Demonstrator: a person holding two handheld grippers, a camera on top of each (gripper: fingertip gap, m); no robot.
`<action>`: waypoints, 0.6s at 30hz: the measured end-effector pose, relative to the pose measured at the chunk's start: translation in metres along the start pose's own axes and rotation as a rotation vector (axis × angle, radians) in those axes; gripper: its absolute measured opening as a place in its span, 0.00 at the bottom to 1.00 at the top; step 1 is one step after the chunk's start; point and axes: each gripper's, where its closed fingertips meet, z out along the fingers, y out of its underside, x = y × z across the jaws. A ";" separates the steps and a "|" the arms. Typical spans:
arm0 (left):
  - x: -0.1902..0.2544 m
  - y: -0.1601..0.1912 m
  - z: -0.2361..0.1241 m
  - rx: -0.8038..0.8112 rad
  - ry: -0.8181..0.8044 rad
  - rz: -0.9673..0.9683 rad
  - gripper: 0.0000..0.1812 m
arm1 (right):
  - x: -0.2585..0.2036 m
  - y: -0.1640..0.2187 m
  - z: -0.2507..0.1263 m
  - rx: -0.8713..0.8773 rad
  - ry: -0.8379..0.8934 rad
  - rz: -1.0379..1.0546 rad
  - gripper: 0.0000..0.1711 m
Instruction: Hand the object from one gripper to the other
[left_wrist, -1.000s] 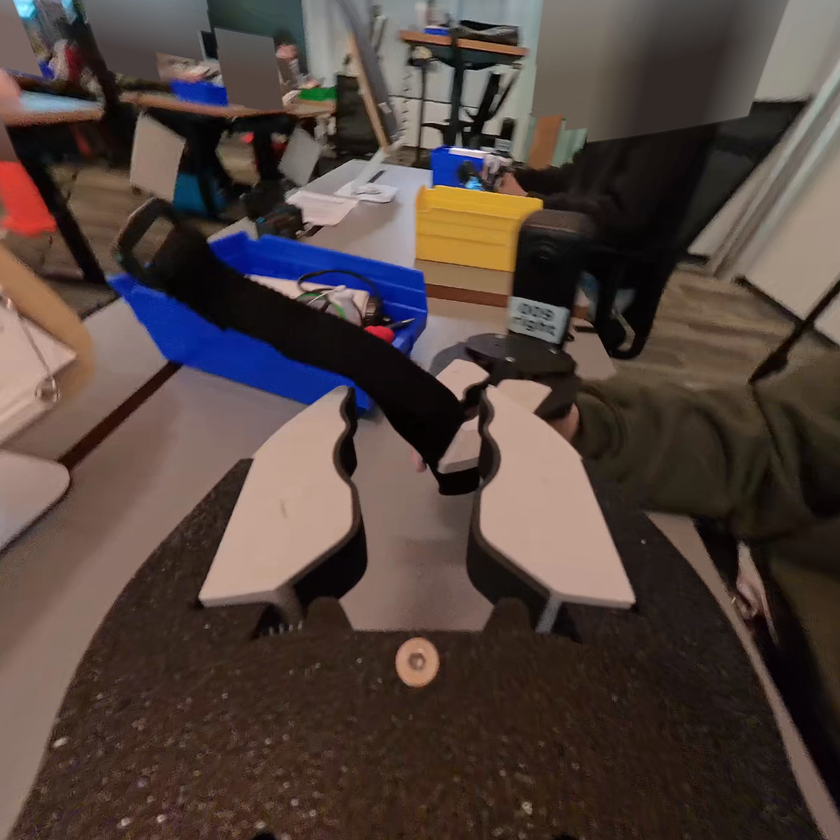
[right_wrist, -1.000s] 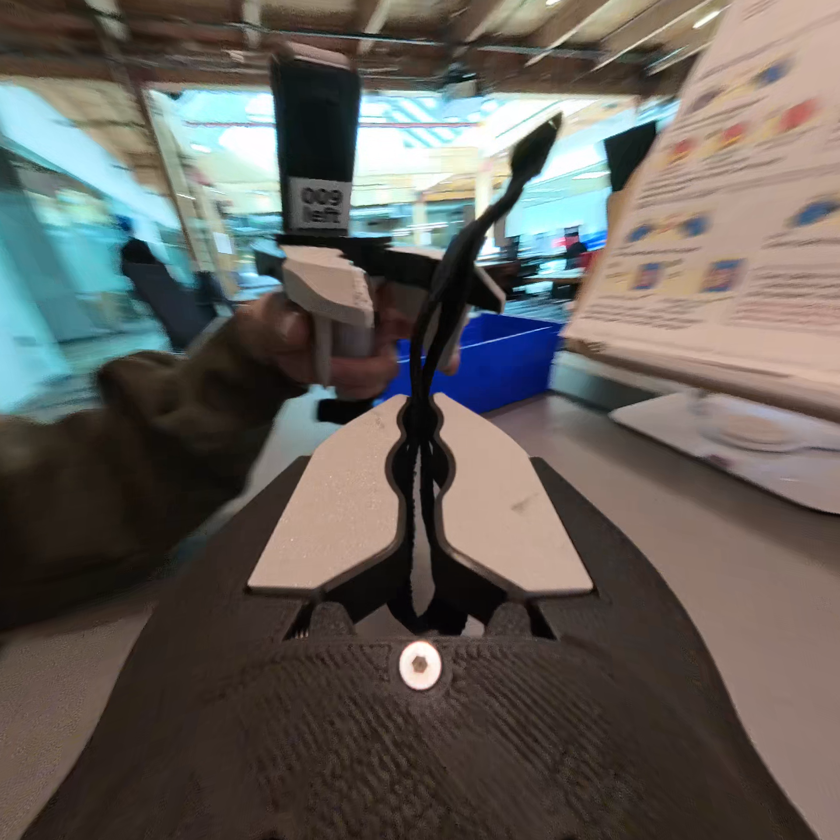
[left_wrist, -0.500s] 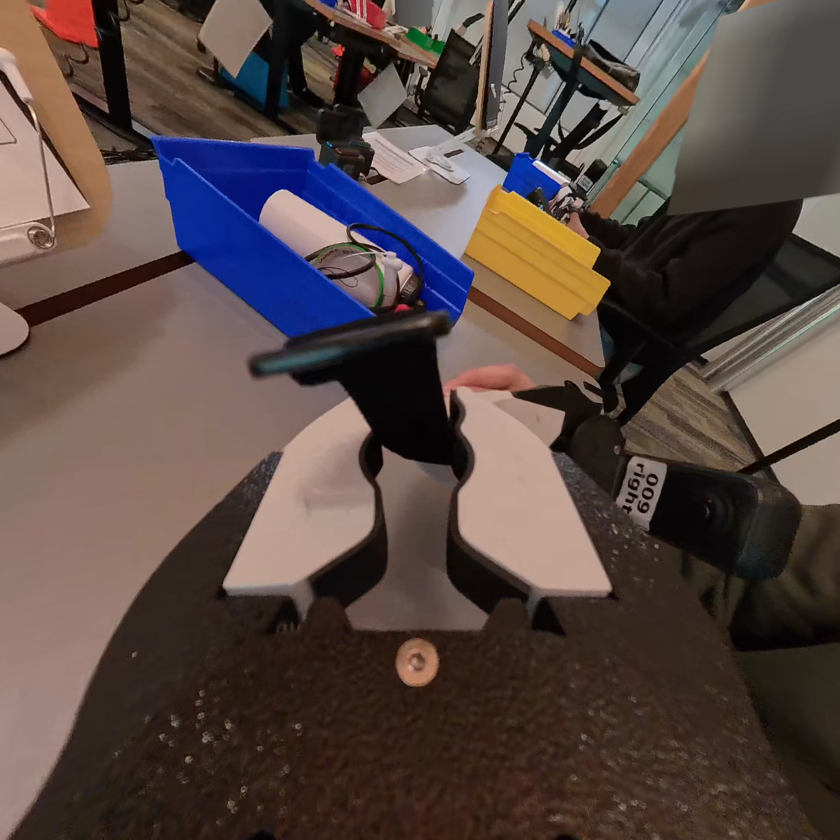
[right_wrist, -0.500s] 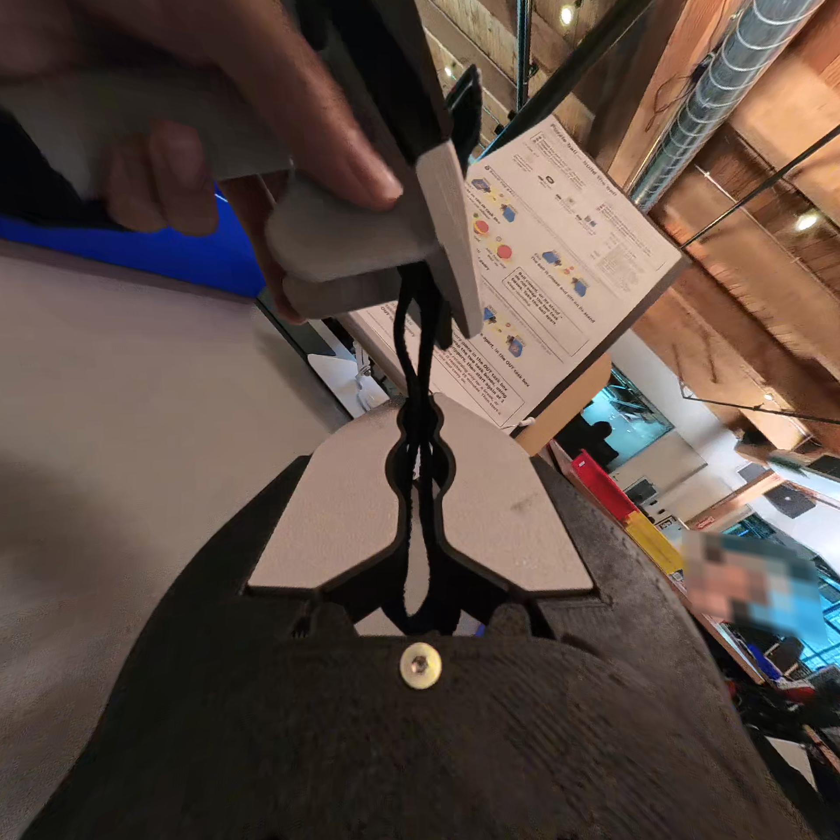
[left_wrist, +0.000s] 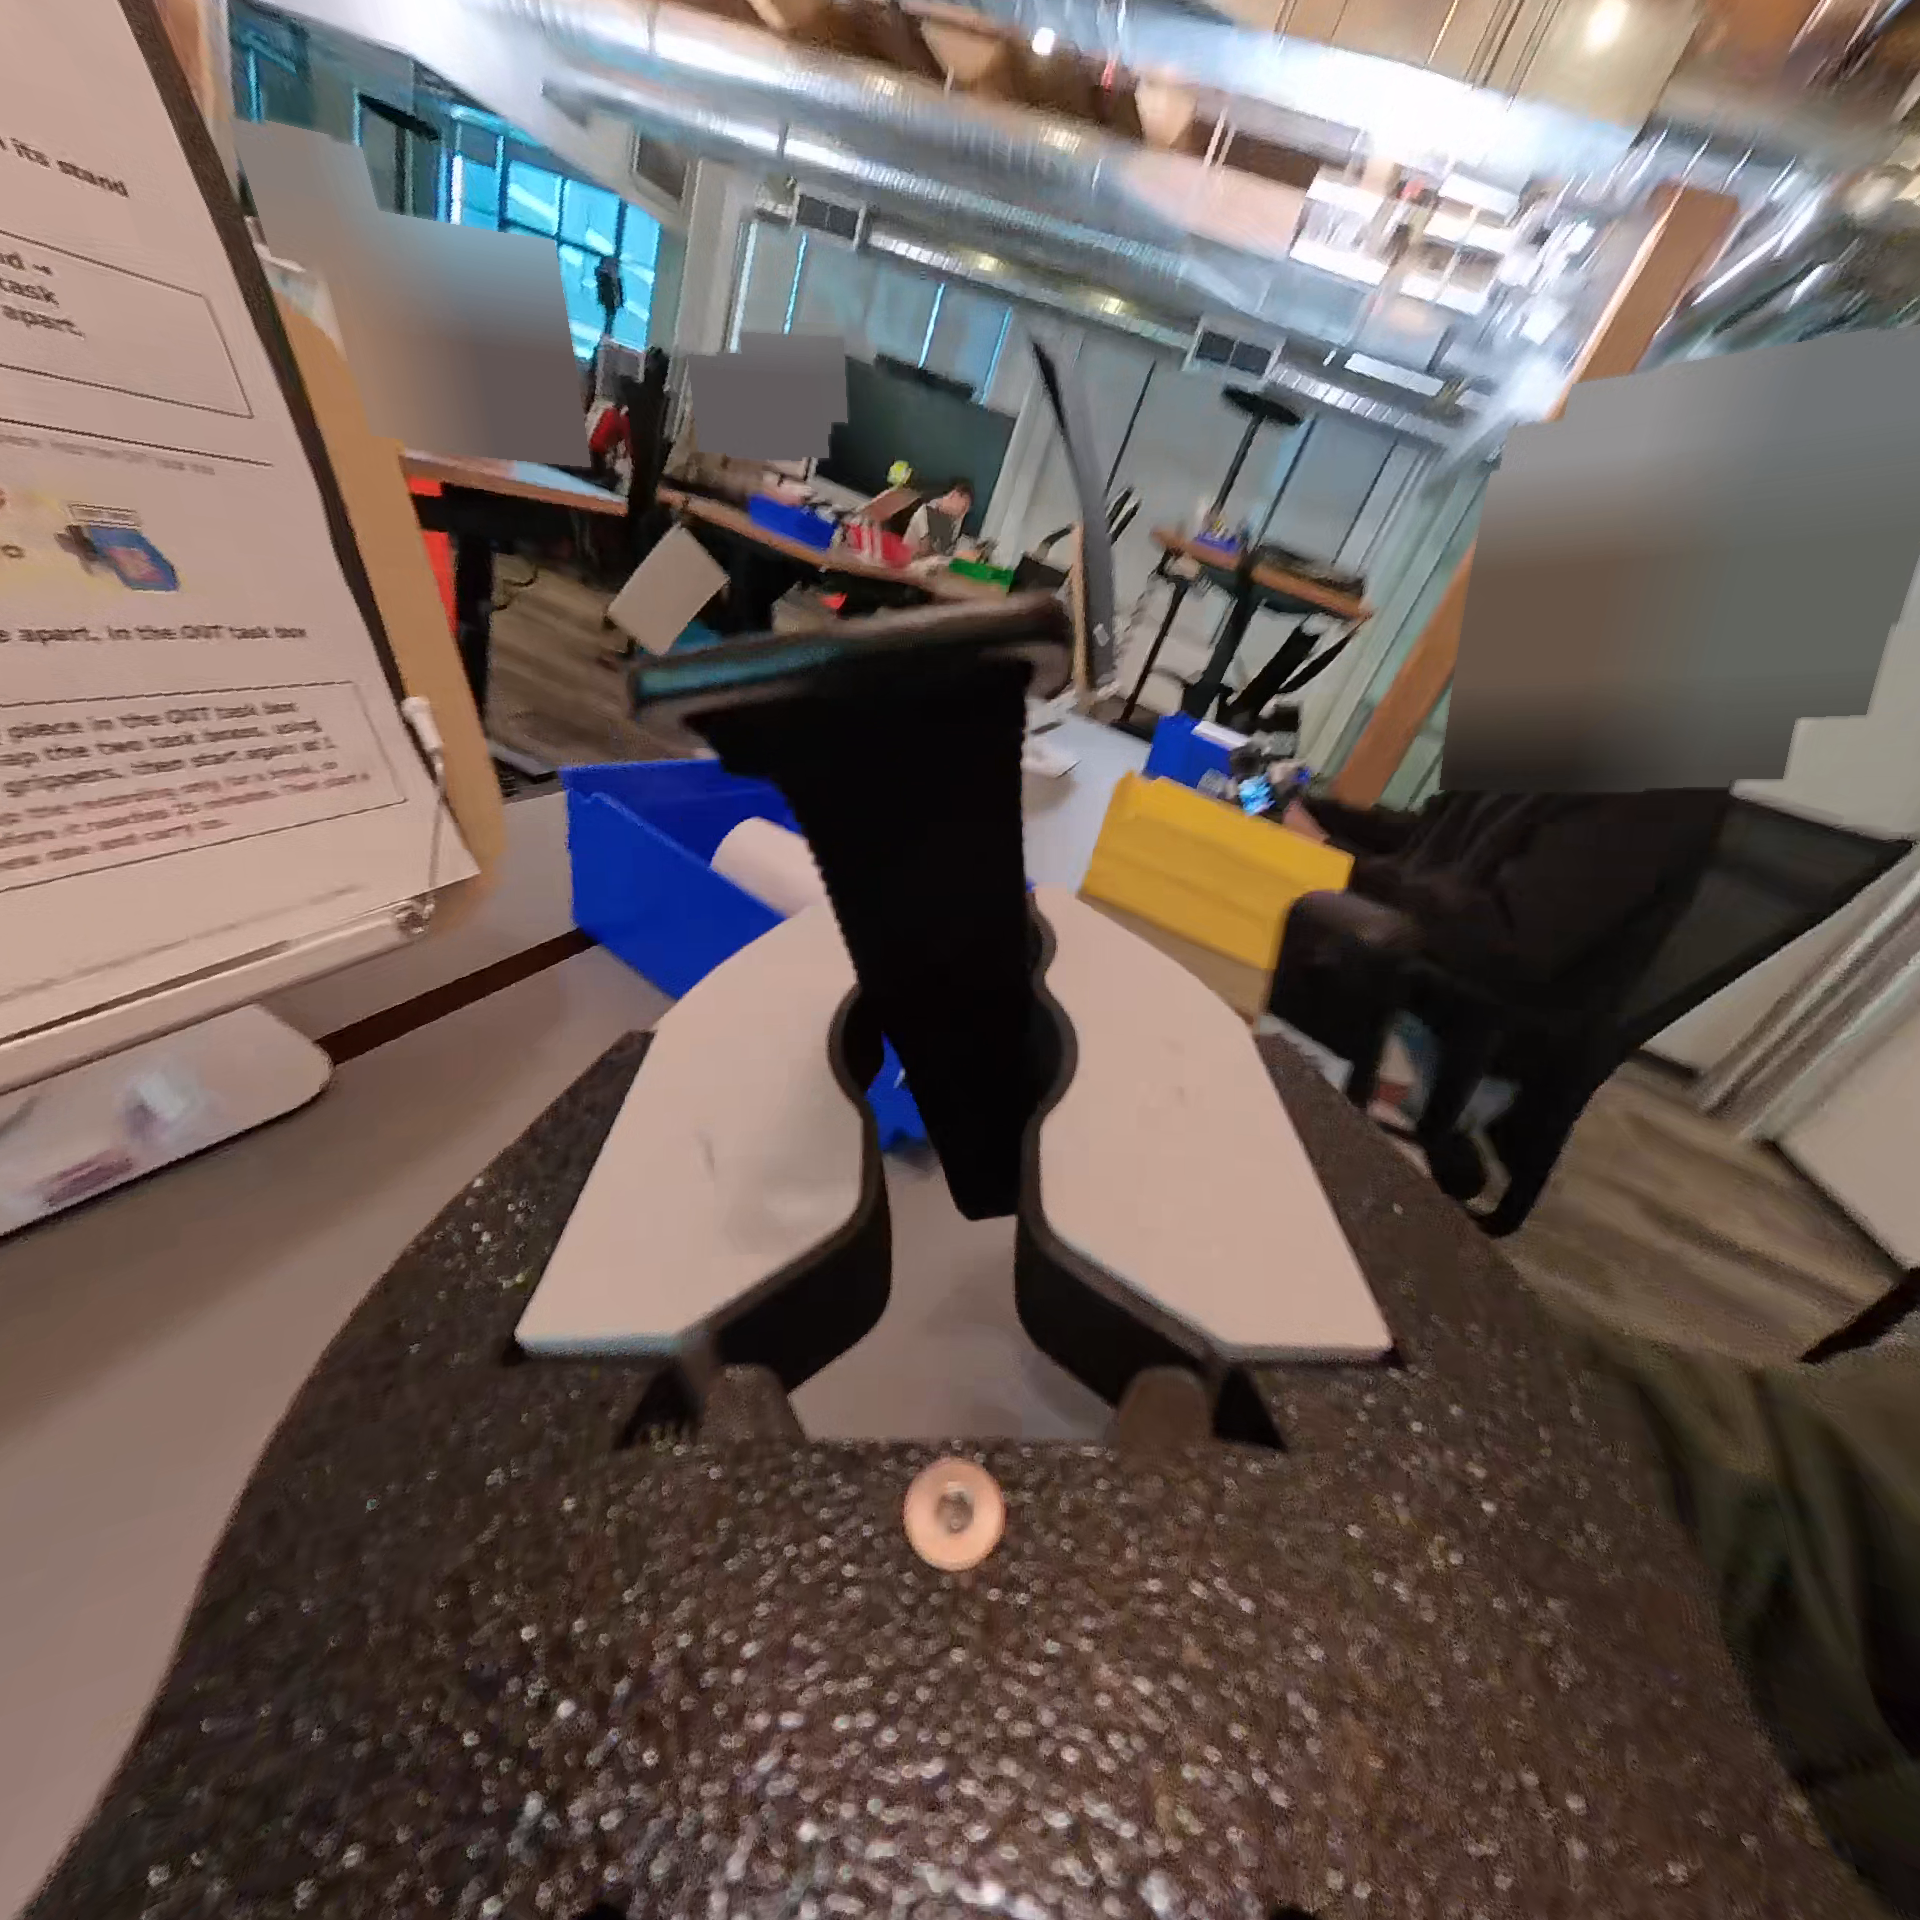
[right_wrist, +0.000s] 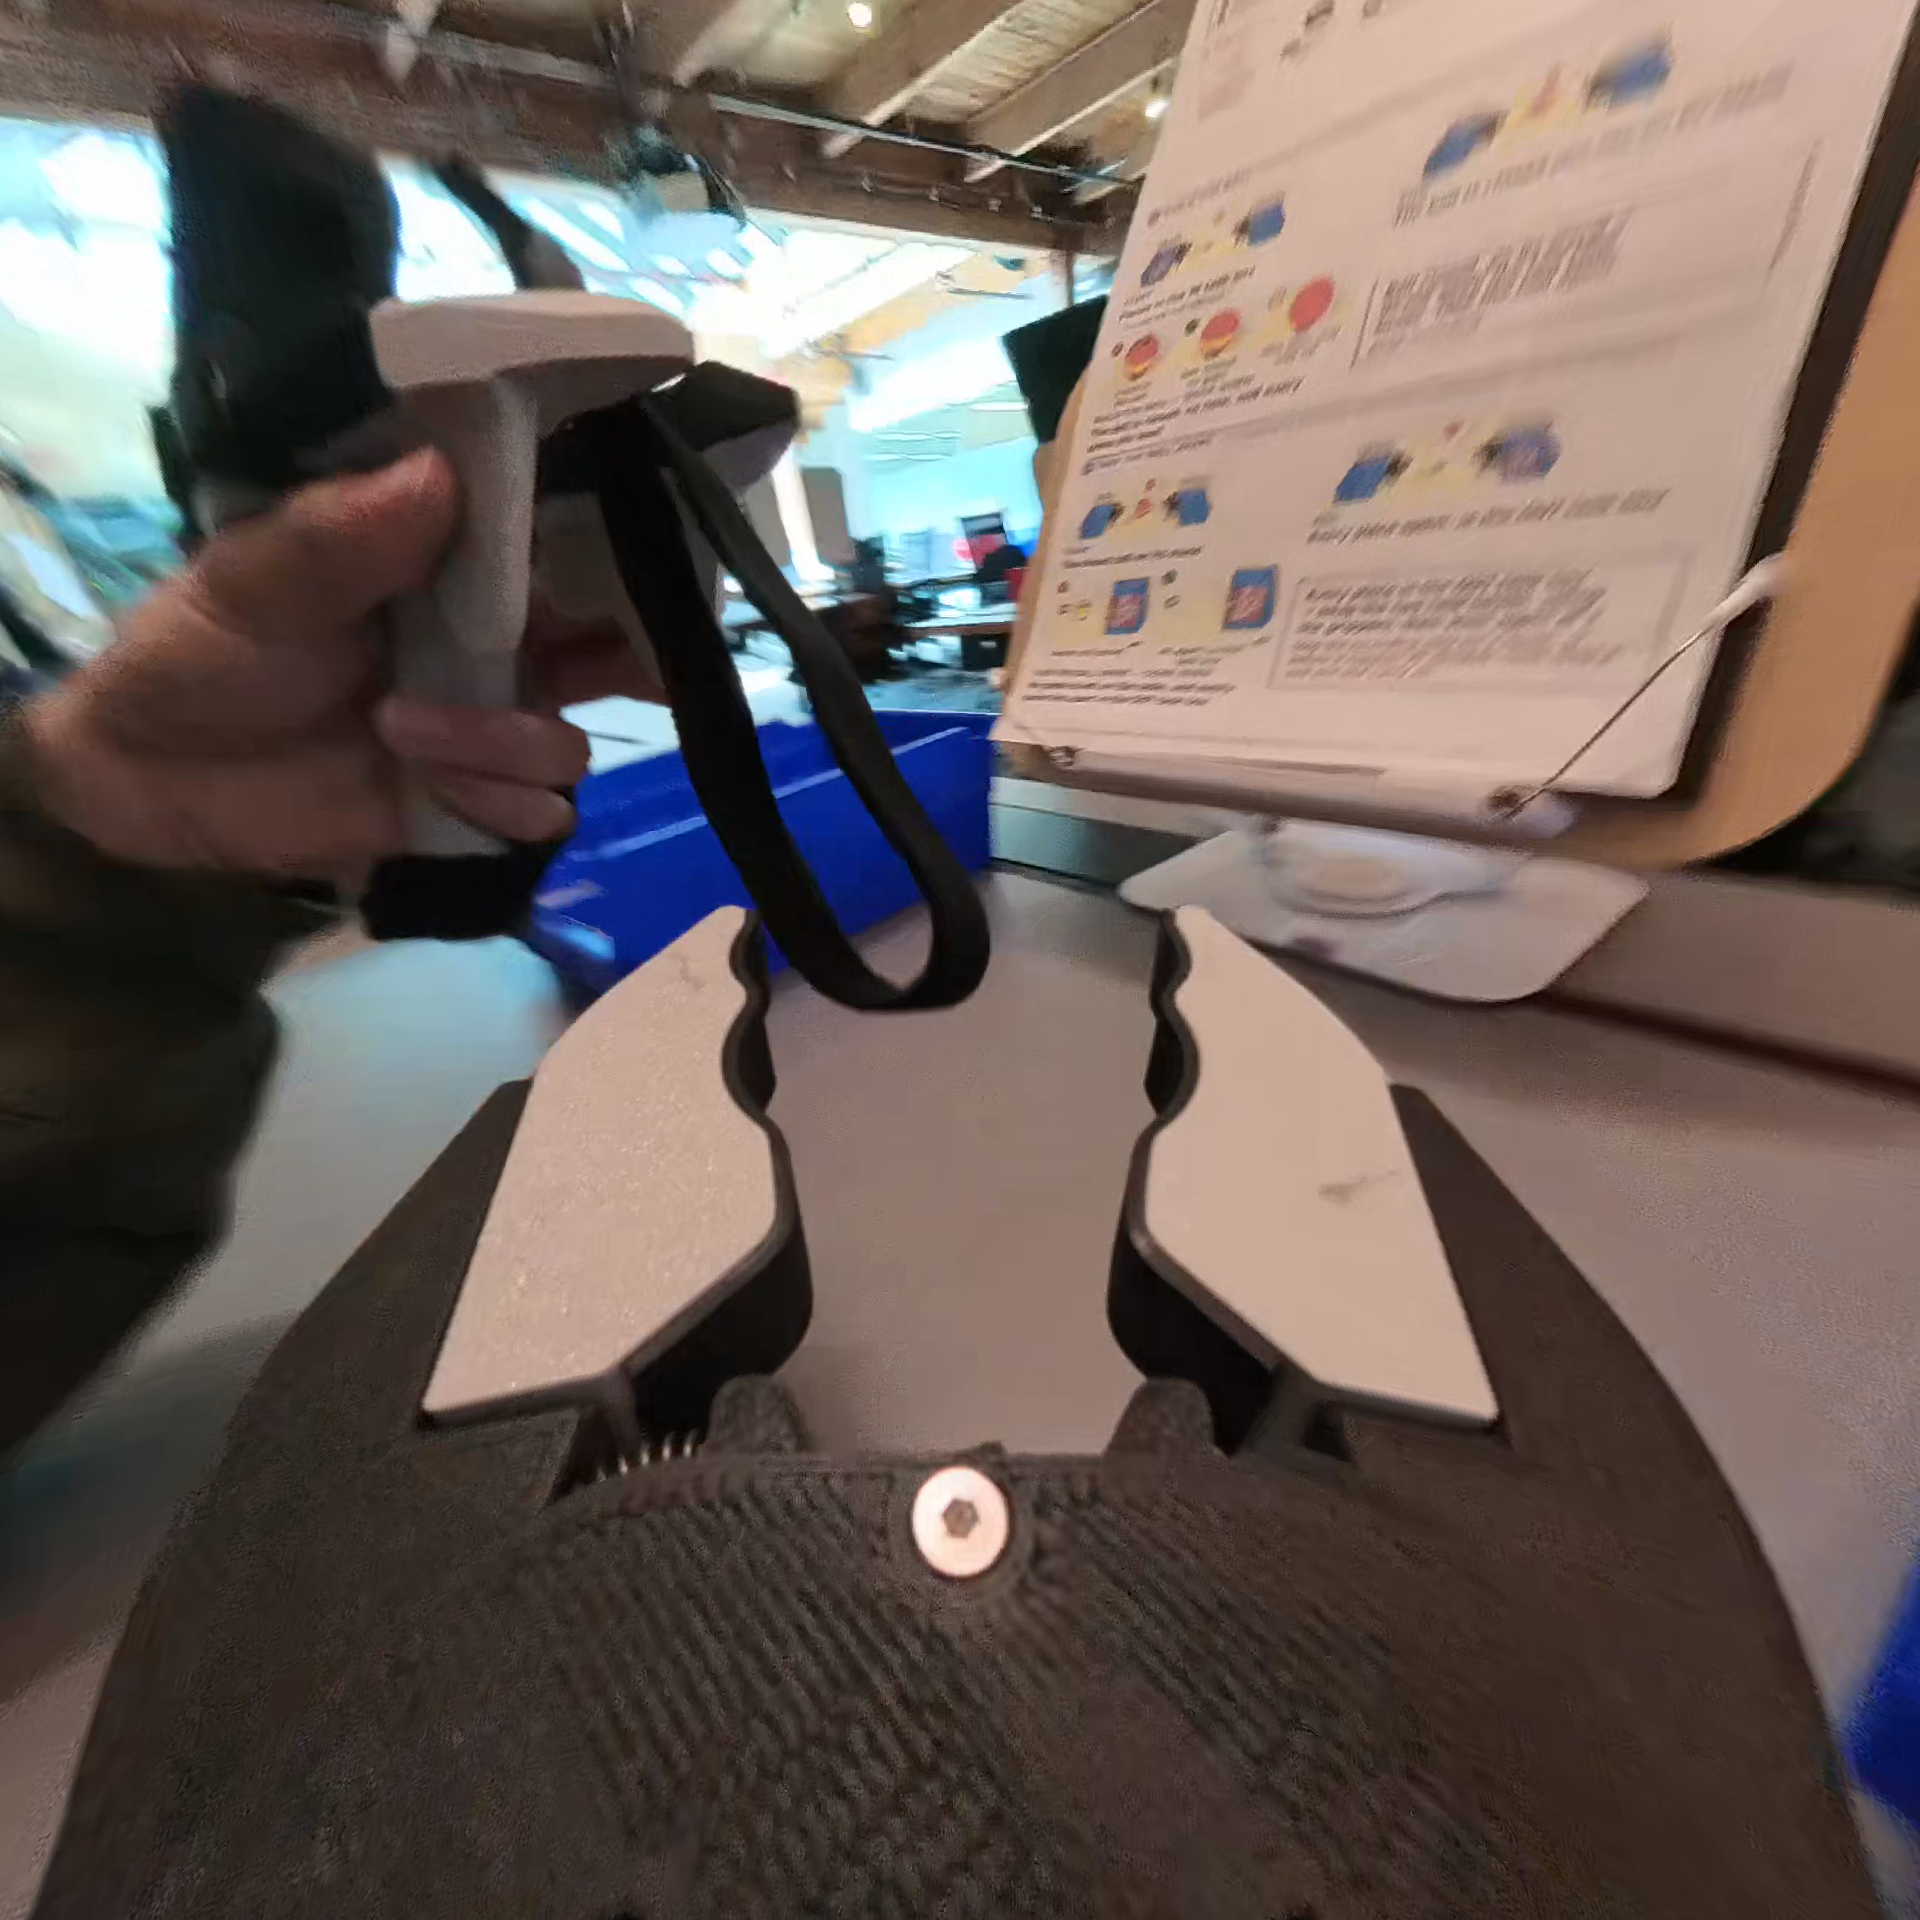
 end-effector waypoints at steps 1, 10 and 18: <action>0.002 -0.002 -0.001 0.017 0.024 -0.027 0.13 | -0.003 0.001 0.001 0.007 -0.042 0.083 0.41; 0.004 -0.004 0.000 0.035 0.062 -0.114 0.13 | -0.023 -0.018 -0.007 0.128 -0.051 -0.296 0.25; 0.000 -0.011 -0.005 0.064 0.012 -0.100 0.13 | -0.038 0.002 -0.002 0.036 -0.082 -0.600 0.34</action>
